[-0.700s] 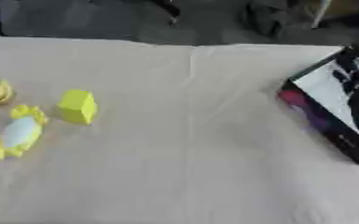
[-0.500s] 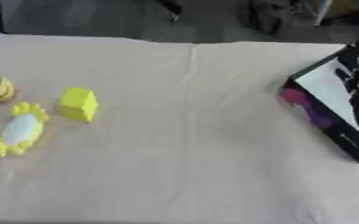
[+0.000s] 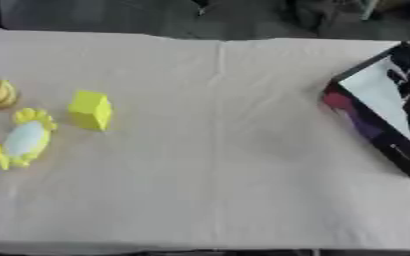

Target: Pick up the objects with one hand, pass them to the other hand, and then place them into the box on the other side of the table.

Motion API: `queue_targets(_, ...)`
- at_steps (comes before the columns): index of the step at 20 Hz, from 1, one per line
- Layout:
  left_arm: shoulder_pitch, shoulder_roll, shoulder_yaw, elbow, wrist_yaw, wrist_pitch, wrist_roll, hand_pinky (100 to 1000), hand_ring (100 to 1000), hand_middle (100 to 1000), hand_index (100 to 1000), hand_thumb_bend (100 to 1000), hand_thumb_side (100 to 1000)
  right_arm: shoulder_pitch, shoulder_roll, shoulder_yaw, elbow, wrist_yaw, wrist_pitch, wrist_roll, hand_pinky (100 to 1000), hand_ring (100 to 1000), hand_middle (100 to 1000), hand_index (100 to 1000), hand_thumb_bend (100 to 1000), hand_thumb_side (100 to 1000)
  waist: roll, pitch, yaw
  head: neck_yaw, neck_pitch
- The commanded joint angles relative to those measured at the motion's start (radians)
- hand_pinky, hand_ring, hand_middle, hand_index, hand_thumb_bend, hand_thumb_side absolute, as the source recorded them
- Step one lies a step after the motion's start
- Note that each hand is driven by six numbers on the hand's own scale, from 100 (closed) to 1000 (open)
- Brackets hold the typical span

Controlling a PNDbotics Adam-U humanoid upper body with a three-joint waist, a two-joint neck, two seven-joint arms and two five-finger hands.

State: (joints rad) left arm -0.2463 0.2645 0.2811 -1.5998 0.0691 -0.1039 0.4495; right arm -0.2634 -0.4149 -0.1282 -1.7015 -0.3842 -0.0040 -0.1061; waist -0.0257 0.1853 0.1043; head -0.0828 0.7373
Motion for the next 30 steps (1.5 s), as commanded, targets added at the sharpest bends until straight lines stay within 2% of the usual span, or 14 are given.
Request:
queue_targets(1, -0.015, 0.030, 0.004, -0.016, -0.005, 0.000, 0.000, 820, 567, 575, 783, 527, 551, -0.010, -0.024, -0.009, -0.021, -0.003, -0.002, -0.002, 1000, 1000, 1000, 1000, 100, 640, 0.004, -0.010, -0.004, -0.013, 0.002)
queue_targets(6, -0.042, 0.075, -0.008, 0.001, -0.016, -0.001, -0.011, 819, 568, 576, 783, 524, 545, -0.005, -0.033, -0.012, -0.023, 0.000, -0.003, -0.005, 1000, 1000, 1000, 1000, 100, 639, 0.009, -0.010, -0.007, -0.015, 0.006)
queue_targets(7, -0.059, 0.103, -0.015, 0.005, -0.024, 0.001, -0.017, 817, 574, 581, 787, 508, 529, -0.004, -0.035, -0.011, -0.023, 0.000, -0.003, -0.005, 1000, 1000, 1000, 1000, 100, 638, 0.011, -0.012, -0.009, -0.014, 0.007)
queue_targets(9, -0.133, 0.214, -0.048, 0.051, -0.064, 0.021, -0.059, 819, 581, 592, 798, 499, 532, -0.004, -0.038, -0.009, -0.023, -0.001, -0.003, -0.005, 1000, 1000, 1000, 1000, 100, 638, 0.015, -0.016, -0.012, -0.005, 0.001)
queue_targets(13, -0.263, 0.343, -0.105, 0.165, -0.165, 0.074, -0.213, 816, 590, 601, 808, 507, 531, -0.003, -0.043, -0.004, -0.022, -0.002, -0.001, 0.000, 1000, 1000, 1000, 1000, 100, 637, 0.015, -0.021, -0.016, -0.006, 0.003)
queue_targets(15, -0.329, 0.389, -0.134, 0.235, -0.225, 0.099, -0.308, 819, 604, 615, 817, 514, 529, -0.004, -0.046, 0.001, -0.022, -0.003, 0.000, 0.005, 1000, 1000, 1000, 1000, 100, 634, 0.012, -0.023, -0.018, -0.008, 0.000)
queue_targets(18, -0.427, 0.441, -0.178, 0.335, -0.295, 0.106, -0.453, 824, 621, 633, 825, 531, 514, -0.005, -0.053, 0.005, -0.021, -0.004, -0.001, 0.008, 1000, 1000, 1000, 1000, 100, 632, 0.009, -0.025, -0.020, -0.014, -0.002)
queue_targets(21, -0.521, 0.477, -0.224, 0.428, -0.349, 0.080, -0.576, 836, 663, 672, 839, 567, 495, -0.004, -0.055, 0.008, -0.019, -0.004, -0.001, 0.010, 1000, 1000, 1000, 1000, 100, 631, 0.004, -0.027, -0.022, -0.027, -0.004)
queue_targets(24, -0.617, 0.495, -0.288, 0.522, -0.429, 0.026, -0.728, 843, 705, 707, 859, 606, 481, -0.005, -0.056, 0.013, -0.018, -0.005, -0.001, 0.014, 1000, 1000, 1000, 1000, 100, 628, -0.002, -0.028, -0.025, -0.033, -0.006)
queue_targets(27, -0.701, 0.486, -0.329, 0.618, -0.516, -0.032, -0.862, 845, 737, 734, 868, 642, 446, -0.011, -0.057, 0.018, -0.019, -0.007, -0.001, 0.018, 1000, 1000, 1000, 1000, 100, 626, -0.008, -0.028, -0.026, -0.032, -0.010)
queue_targets(30, -0.769, 0.462, -0.346, 0.701, -0.604, -0.079, -0.949, 845, 750, 745, 869, 686, 425, -0.016, -0.057, 0.022, -0.020, -0.010, -0.002, 0.020, 1000, 1000, 1000, 1000, 100, 624, -0.015, -0.029, -0.027, -0.031, -0.016)
